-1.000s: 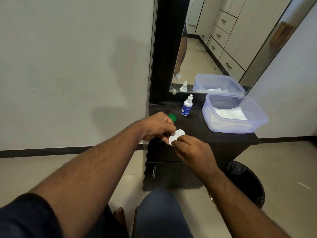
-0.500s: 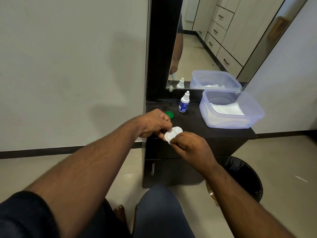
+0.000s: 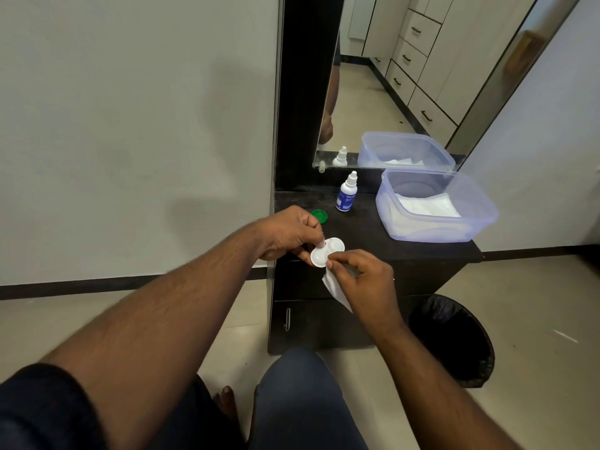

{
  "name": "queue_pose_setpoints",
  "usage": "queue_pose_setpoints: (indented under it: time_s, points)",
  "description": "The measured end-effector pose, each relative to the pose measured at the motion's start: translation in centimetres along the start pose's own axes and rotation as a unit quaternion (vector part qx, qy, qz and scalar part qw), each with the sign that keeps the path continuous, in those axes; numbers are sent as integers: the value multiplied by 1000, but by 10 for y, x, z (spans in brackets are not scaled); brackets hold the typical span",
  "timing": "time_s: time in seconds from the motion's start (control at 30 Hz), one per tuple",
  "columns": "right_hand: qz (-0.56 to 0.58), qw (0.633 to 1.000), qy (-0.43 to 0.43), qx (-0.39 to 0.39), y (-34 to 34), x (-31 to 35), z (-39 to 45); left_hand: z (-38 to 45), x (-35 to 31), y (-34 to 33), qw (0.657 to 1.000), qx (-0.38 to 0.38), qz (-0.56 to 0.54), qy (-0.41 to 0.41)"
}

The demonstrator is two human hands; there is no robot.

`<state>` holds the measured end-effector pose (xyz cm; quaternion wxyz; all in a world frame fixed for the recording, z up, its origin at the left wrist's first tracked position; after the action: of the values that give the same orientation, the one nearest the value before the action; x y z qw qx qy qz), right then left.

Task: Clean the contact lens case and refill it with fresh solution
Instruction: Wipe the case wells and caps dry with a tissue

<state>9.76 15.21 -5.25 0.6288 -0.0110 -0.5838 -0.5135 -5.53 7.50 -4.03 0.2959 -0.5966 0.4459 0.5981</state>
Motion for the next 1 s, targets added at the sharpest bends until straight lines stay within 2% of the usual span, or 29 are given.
queue_pose_setpoints:
  time_s: [0.1, 0.17, 0.33, 0.57, 0.67, 0.8, 0.9, 1.0]
  points:
    - [-83, 995, 49, -29, -4, 3, -9, -1, 0, -1, 1000, -21, -4, -4]
    - [-93, 994, 50, -38, -8, 6, -12, -1, -1, -1, 1000, -23, -2, -5]
    - [-70, 996, -36, -41, -10, 7, -9, -1, 1, -1, 1000, -21, -13, -10]
    - [-156, 982, -95, -49, -19, 19, -7, -2, 0, 0, 999, -21, -24, -9]
    - [-85, 982, -160, -50, -18, 10, -7, -2, 0, 0, 999, -40, -20, -13]
    - [146, 953, -262, -48, -15, -1, -23, -2, 1, 1, 998, -61, -27, -14]
    - [246, 932, -265, -41, -8, 2, -24, -3, -1, 0, 998, -54, -38, -13]
    - [261, 934, -243, -16, -4, 6, -11, -3, -1, -1, 998, -47, -41, -14]
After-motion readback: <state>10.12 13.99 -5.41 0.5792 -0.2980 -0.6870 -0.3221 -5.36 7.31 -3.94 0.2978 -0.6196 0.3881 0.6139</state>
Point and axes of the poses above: each hand's wrist, its own z-axis towards the middle knuckle, its own y-axis out of the back of the hand, x = y × z, the point moved 3 cm from there along z, towards the middle knuckle, and after that the axes turned 14 degrees about -y, right-handed, at the moved point
